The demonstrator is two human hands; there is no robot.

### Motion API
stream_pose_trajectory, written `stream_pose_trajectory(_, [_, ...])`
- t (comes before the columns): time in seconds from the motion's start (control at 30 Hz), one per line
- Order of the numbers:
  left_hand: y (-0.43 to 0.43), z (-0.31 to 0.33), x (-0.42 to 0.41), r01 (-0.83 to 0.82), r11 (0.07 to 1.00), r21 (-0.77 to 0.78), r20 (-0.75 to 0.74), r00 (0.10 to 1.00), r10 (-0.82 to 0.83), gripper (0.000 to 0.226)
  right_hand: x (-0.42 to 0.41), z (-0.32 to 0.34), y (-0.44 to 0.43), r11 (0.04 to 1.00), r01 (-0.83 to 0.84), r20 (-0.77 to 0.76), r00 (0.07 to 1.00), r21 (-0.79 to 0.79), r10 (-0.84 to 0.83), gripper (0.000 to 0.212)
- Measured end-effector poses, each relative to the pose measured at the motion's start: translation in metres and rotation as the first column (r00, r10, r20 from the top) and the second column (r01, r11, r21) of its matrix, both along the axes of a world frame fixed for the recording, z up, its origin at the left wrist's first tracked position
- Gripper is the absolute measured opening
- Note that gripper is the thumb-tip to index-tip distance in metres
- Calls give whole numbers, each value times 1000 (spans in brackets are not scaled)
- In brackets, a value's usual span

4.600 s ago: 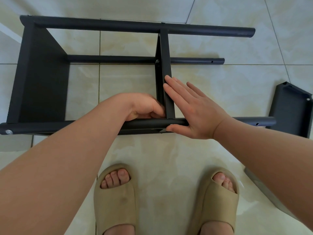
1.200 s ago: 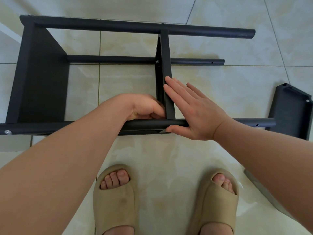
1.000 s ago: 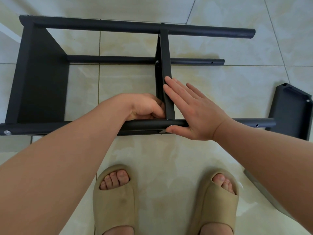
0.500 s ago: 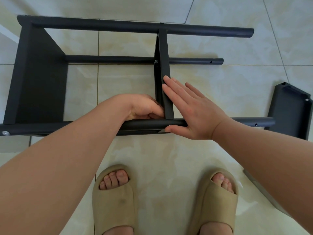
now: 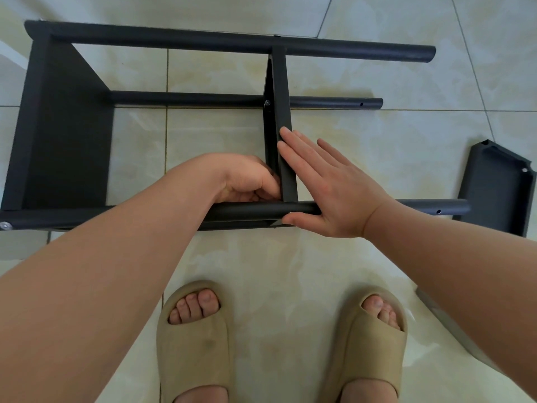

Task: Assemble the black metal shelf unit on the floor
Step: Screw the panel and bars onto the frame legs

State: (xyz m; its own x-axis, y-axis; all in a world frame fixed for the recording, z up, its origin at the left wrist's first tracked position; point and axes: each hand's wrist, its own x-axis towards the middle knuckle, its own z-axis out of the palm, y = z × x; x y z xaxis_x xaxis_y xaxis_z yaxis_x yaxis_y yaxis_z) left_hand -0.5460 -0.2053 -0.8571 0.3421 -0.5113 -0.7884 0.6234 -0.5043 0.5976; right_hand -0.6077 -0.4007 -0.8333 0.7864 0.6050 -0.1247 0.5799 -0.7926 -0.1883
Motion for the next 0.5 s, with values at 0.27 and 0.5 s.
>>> stream_pose_trajectory(0.27, [4, 1, -1, 91, 996, -23, -151, 984, -93, 24, 0, 0, 0, 1000, -6, 2, 1000, -16, 6, 101])
stream_pose_trajectory(0.5, [-3, 4, 5, 77, 997, -1, -85, 993, -77, 35, 0, 0, 0, 1000, -7, 6, 1000, -1, 7, 101])
